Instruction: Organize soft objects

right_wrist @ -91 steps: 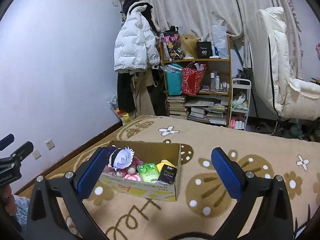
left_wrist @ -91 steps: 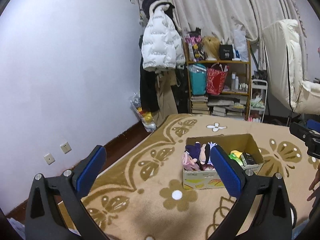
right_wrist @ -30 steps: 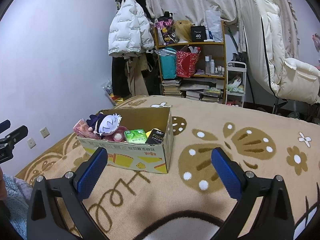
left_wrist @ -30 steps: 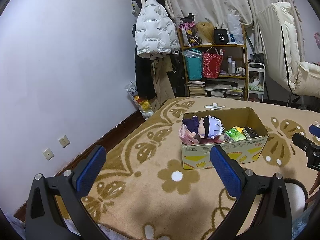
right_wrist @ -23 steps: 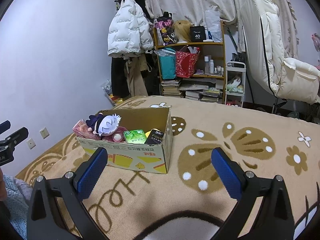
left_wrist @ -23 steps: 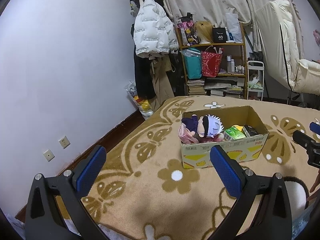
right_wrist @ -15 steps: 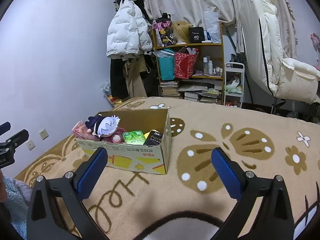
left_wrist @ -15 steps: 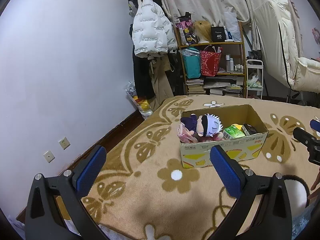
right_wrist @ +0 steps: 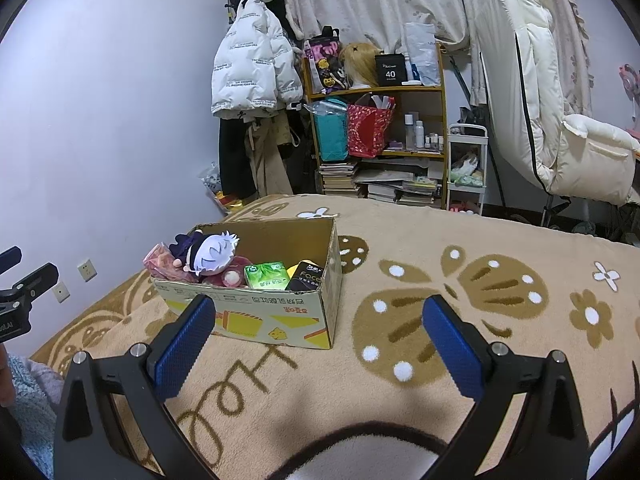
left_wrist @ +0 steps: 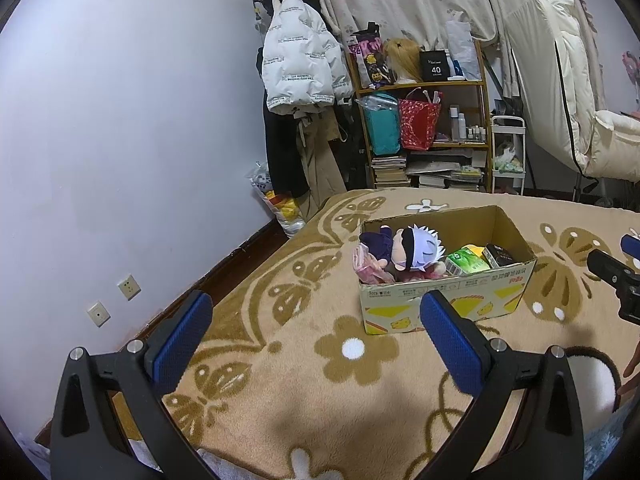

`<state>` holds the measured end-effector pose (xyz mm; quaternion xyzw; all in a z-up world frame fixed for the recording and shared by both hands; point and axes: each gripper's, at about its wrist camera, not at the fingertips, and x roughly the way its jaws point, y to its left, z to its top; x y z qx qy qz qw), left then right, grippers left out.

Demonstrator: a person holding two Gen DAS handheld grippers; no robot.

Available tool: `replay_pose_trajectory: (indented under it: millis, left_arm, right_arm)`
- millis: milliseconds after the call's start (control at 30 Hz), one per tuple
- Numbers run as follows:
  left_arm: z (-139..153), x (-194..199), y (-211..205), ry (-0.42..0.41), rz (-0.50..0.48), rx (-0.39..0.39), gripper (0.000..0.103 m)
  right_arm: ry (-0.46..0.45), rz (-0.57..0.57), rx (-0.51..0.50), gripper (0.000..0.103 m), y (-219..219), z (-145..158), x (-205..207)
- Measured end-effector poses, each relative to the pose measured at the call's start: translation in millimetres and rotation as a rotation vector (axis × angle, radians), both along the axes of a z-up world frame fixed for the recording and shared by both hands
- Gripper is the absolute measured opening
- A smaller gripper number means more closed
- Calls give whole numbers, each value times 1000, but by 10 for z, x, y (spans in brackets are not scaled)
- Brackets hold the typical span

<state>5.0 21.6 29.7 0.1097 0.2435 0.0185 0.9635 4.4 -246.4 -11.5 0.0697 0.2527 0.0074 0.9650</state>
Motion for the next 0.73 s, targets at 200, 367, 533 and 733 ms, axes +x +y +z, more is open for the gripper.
replay_pose_trajectory:
  millis: [200, 367, 533, 733]
  left_arm:
    - [-8, -8, 6, -2, -8, 3, 103]
    - [-8, -6, 6, -4, -9, 6, 103]
    - [-7, -14, 3, -3, -14, 18, 103]
    - [0, -21, -4, -1, -12, 16, 103]
  right_arm:
    - [0, 0, 0, 103, 6, 0, 1]
    - [-3, -7, 3, 103, -12, 1, -12]
    - [-2, -9, 2, 103, -19, 4, -23]
    - [-1, -11, 3, 103, -1, 0, -20]
